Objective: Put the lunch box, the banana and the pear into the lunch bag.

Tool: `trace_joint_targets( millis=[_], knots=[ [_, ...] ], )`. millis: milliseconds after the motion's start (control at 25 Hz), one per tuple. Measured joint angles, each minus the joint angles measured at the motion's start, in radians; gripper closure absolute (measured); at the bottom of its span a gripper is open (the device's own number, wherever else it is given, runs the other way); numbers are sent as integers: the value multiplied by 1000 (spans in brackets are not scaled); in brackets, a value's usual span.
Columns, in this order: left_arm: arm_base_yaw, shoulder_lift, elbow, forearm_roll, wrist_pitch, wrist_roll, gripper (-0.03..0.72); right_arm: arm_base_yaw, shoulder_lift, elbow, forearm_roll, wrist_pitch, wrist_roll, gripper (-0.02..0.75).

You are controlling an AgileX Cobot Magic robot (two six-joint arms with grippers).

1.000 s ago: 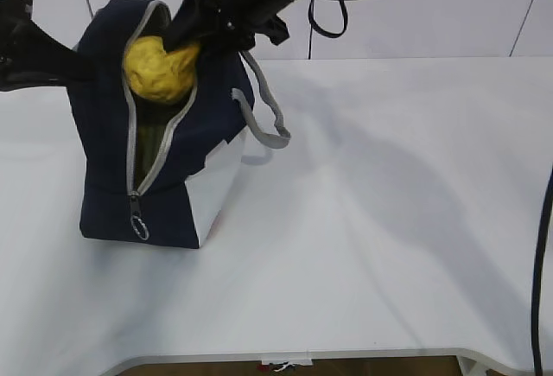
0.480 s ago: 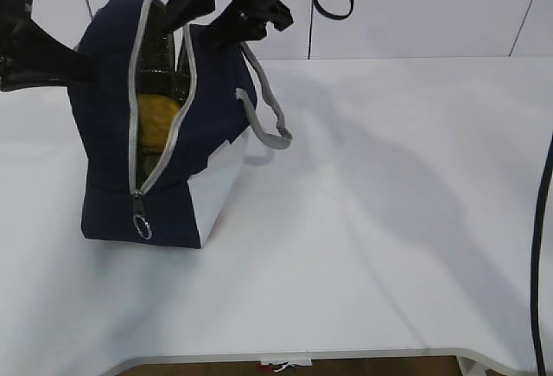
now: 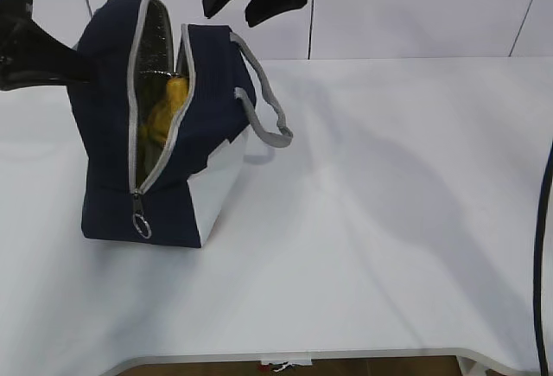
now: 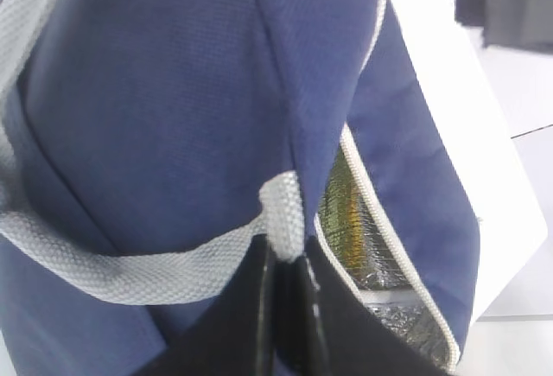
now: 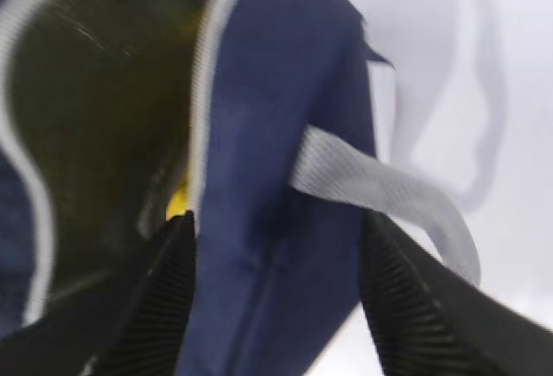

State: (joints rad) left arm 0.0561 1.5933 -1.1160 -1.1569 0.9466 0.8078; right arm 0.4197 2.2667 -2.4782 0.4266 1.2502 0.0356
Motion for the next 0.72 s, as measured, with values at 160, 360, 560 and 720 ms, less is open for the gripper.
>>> trace_joint_targets(
  millis=[160, 360, 560, 720],
  knots=[
    [0, 0, 0, 0, -5, 0, 685, 0, 0, 61, -7, 0, 6, 258],
    [0, 0, 0, 0, -19, 0, 685, 0, 26, 111, -10, 2, 8, 258],
    [0, 0, 0, 0, -23, 0, 685, 0, 53, 119, 26, 2, 10, 340],
    [0, 0, 0, 0, 3, 0, 685, 0, 53, 119, 29, 2, 8, 620]
  ],
)
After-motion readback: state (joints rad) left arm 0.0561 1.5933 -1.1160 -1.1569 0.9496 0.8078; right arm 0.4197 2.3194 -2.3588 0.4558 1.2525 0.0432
